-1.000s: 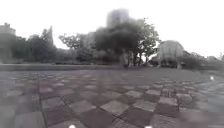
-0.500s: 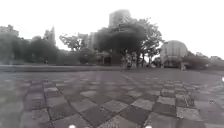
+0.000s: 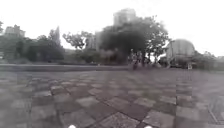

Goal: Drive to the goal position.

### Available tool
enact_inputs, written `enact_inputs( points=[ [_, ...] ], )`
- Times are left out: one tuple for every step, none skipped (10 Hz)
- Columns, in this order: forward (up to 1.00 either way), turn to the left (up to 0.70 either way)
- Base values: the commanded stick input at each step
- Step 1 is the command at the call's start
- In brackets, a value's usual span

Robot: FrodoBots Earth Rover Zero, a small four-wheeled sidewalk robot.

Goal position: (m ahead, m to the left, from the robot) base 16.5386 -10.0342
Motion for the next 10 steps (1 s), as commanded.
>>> enact_inputs(
  points=[
    [1.00,-0.31],
    [1.00,-0.31],
    [1.00,-0.31],
    [1.00,-0.31],
    [1.00,-0.31],
    [1.00,-0.31],
    [1.00,-0.31],
    [1.00,-0.31],
    [1.00,-0.31],
    [1.00,-0.31]
  ],
)
